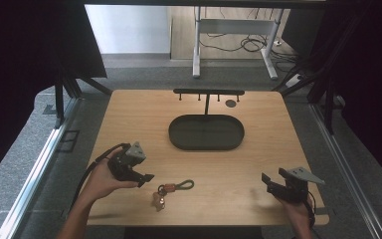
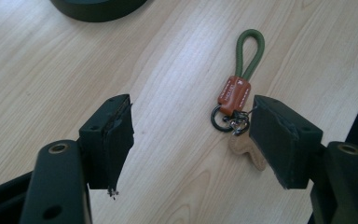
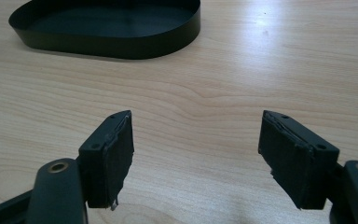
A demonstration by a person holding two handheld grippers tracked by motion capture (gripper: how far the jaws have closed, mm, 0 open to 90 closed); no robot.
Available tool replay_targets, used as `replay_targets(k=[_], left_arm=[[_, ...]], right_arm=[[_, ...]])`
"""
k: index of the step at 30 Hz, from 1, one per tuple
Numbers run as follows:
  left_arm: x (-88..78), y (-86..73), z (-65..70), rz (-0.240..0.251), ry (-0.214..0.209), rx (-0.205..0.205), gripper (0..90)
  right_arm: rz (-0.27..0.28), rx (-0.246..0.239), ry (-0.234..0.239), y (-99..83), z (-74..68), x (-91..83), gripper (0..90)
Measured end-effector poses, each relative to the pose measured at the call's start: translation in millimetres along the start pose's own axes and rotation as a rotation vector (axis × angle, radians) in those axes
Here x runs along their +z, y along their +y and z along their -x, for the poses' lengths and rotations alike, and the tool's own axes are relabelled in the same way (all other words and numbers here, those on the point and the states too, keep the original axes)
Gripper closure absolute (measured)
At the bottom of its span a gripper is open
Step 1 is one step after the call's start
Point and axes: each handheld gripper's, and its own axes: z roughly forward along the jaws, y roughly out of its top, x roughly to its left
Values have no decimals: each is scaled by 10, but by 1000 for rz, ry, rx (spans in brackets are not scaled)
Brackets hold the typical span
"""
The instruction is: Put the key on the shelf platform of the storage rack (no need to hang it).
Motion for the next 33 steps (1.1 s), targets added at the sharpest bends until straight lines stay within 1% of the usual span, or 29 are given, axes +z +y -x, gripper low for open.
replay_targets(k=[2,3,7,8,10,11,12,13,14,15,17,18,20,22,23,26,31,32,33], left_arm=[[28,33,9,-9,-13,4,311],[41,57,13,-22,-12,5,311],[50,122,23,-32,-27,6,318],[44,154,33,-42,-30,13,320],[43,168,41,-45,-30,14,323],[44,182,44,-53,-28,22,327],[68,205,56,-65,-34,28,330],[68,205,56,-65,-34,28,332],[110,226,70,-84,-39,37,335],[134,238,73,-91,-40,50,337],[157,247,87,-97,-45,47,342],[202,274,106,-111,-52,67,345],[223,289,120,-117,-56,74,348],[285,350,150,-142,-68,103,350],[285,350,150,-142,-68,103,351],[357,404,169,-172,-70,131,356],[469,441,202,-202,-81,158,371],[489,445,211,-209,-82,165,371],[530,457,235,-222,-88,181,378]], right_arm=[[-2,-2,4,0,-12,8,273],[-3,-1,4,-1,-16,9,273],[-1,-14,8,-3,-49,10,275],[-3,-19,9,-1,-56,9,275],[-5,-22,11,1,-68,14,275],[-4,-25,13,0,-71,22,275],[-5,-25,15,1,-73,28,275],[-7,-27,15,0,-74,33,275],[-9,-25,15,0,-77,35,275],[-8,-27,16,-1,-78,35,275],[-7,-28,16,-3,-80,33,275],[-8,-27,16,-4,-81,31,276],[-8,-28,16,-5,-83,31,276],[-7,-30,15,-4,-85,35,277],[-8,-30,15,-5,-87,38,278],[-15,-31,17,-11,-97,51,278],[-19,-32,19,-20,-94,60,278],[-19,-32,19,-20,-94,60,278],[-20,-32,18,-21,-94,63,278]])
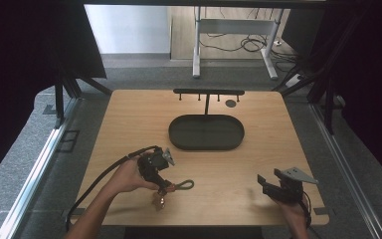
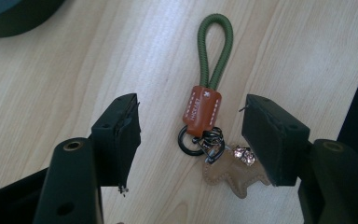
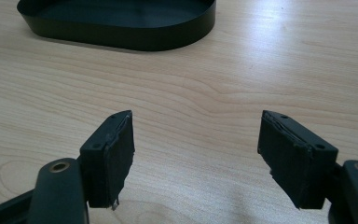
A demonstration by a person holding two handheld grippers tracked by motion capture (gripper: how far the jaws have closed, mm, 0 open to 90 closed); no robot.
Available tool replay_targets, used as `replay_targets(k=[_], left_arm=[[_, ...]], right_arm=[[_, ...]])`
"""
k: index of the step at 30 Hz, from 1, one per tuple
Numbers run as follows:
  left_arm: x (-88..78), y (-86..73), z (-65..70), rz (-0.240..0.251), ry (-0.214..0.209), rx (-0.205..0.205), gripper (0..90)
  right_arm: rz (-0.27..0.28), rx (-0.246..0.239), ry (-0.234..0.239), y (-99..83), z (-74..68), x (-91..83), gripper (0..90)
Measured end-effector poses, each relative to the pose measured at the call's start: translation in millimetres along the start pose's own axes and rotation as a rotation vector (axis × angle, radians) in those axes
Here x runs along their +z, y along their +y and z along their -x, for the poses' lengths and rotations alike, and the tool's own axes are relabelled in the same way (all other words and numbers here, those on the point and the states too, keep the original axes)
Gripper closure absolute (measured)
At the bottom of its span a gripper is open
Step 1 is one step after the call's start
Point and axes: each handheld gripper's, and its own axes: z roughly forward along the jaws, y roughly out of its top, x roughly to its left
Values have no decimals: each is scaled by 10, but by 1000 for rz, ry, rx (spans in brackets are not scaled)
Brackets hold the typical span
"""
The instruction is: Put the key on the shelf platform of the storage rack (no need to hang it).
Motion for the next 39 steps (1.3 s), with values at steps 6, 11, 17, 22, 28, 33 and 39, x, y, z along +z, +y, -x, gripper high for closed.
replay_targets(k=[6,11,17,22,28,33,39], left_arm=[[98,39,9,-20,-22,20,391],[177,56,23,-41,-33,27,408],[268,76,43,-68,-41,38,439],[333,88,27,-94,-47,45,445],[420,101,53,-131,-54,57,452],[493,108,48,-159,-50,64,465],[545,117,42,-170,-59,73,480]], right_arm=[[-6,-1,0,-5,2,6,279],[-9,2,0,-11,-3,17,280],[-12,-2,0,-14,-12,25,280],[-20,-5,0,-20,-13,39,280],[-24,-9,-1,-25,-13,44,281],[-26,-11,-1,-27,-17,47,281],[-27,-10,-1,-30,-20,54,282]])
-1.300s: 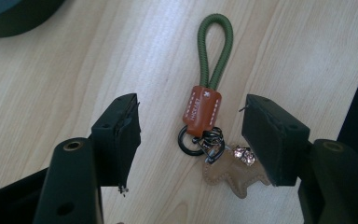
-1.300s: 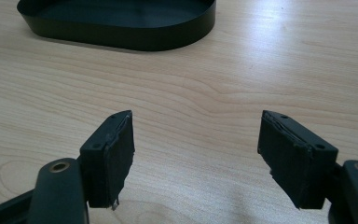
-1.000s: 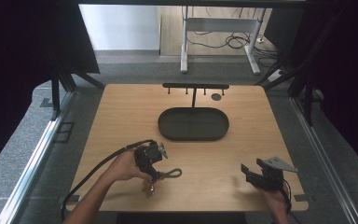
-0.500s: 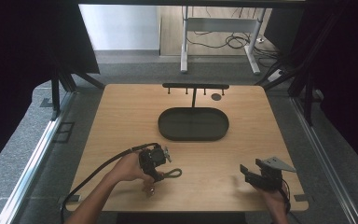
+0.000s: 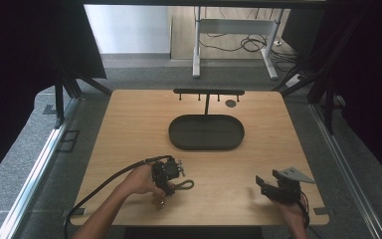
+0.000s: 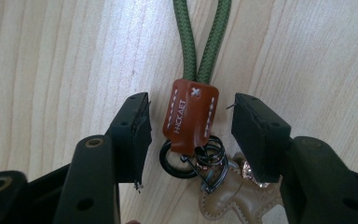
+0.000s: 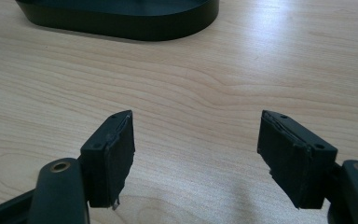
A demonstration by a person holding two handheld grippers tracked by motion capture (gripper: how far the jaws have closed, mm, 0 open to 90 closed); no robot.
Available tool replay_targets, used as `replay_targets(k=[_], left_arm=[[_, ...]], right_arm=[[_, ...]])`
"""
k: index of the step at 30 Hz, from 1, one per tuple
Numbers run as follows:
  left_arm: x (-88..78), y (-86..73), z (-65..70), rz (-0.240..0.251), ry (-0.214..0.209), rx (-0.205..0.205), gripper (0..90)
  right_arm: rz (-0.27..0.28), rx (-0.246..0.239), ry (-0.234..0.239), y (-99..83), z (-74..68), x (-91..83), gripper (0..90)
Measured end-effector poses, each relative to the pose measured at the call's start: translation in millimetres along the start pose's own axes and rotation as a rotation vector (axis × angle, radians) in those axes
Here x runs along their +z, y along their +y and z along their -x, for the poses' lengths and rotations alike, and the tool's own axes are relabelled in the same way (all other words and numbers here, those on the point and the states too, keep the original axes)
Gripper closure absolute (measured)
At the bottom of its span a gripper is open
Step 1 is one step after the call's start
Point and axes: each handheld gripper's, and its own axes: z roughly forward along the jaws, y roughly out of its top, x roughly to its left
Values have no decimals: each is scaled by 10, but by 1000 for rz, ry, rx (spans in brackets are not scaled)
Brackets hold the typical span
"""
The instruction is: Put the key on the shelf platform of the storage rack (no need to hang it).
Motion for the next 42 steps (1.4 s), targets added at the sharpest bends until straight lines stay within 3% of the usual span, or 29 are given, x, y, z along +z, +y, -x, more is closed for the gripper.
replay_targets(k=[7,16,24,38,42], left_arm=[[69,16,19,-21,-4,7,509],[61,18,14,-14,-35,15,651],[41,3,21,-9,-36,27,664],[-350,-127,-34,123,-70,7,665],[-484,-151,-65,129,-46,2,665]], right_arm=[[1,-2,0,1,0,-3,283],[0,-4,-2,4,4,-6,283],[2,-5,-2,3,1,-10,283],[0,-12,-3,2,-13,9,284],[-2,-12,-1,3,-22,12,284]])
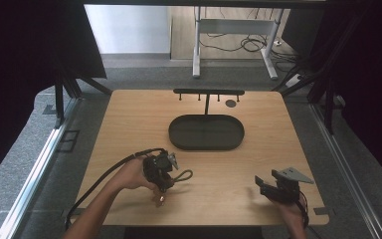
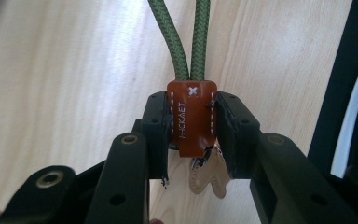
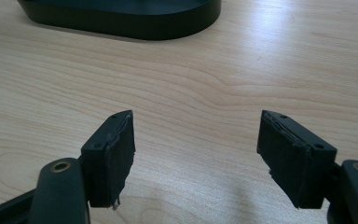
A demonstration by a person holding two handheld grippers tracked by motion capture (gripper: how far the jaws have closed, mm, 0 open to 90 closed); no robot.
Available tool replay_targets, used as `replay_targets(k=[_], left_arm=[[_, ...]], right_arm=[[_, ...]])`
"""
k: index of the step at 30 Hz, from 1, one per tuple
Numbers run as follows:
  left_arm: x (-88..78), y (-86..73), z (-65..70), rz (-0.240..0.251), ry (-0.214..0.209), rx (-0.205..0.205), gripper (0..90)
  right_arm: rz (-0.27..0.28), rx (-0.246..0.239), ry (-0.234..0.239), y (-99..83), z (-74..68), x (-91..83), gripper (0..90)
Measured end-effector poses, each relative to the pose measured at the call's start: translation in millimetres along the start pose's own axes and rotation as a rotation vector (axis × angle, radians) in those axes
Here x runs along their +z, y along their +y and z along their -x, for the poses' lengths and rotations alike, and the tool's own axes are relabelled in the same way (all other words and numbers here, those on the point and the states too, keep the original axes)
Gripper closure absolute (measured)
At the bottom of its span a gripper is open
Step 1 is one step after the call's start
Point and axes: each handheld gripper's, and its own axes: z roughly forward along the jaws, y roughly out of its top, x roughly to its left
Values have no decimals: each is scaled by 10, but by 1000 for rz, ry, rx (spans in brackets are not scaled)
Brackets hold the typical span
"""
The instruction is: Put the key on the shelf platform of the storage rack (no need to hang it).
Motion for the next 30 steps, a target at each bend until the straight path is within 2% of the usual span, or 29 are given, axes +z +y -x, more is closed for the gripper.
replay_targets(k=[4,15,30], left_arm=[[-149,25,-44,21,5,-5,665],[-392,70,-116,43,38,-7,665],[-550,141,-281,69,49,-29,665]], right_arm=[[2,2,0,2,2,-3,284],[1,4,-1,-2,10,-8,284],[-3,3,0,-6,12,3,285]])
